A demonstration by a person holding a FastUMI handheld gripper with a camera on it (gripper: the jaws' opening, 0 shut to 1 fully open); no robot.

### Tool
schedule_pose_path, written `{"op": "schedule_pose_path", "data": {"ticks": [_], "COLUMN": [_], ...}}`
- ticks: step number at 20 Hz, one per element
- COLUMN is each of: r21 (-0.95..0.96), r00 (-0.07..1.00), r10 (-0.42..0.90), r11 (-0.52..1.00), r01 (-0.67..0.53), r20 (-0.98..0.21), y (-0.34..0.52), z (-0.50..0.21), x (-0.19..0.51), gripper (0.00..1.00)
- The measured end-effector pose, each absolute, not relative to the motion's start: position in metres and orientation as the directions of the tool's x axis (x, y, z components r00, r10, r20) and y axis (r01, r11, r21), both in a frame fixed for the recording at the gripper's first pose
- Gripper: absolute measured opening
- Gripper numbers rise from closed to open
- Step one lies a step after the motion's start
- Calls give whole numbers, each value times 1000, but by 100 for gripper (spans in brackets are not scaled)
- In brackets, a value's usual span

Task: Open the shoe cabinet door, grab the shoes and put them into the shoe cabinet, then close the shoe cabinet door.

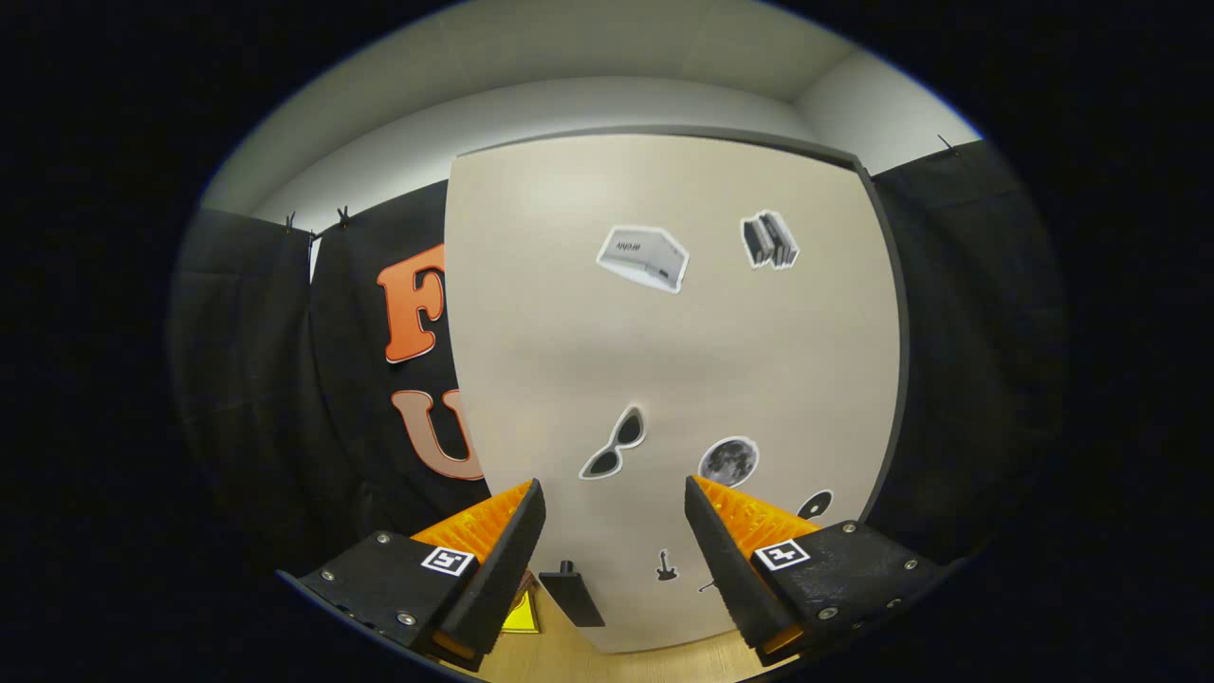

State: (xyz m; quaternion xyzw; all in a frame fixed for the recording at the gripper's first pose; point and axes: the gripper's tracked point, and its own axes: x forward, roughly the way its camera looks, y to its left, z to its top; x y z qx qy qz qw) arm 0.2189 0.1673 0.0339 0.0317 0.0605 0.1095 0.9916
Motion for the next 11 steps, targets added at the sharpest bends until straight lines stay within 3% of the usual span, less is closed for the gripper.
{"op": "schedule_pose_path", "data": {"ticks": [11], "r21": [-137], "r00": [994], "r10": [106], "r11": [985], "r01": [-105], "r20": [-4], "y": [100], "z": [78], "x": [180], "gripper": [92]}}
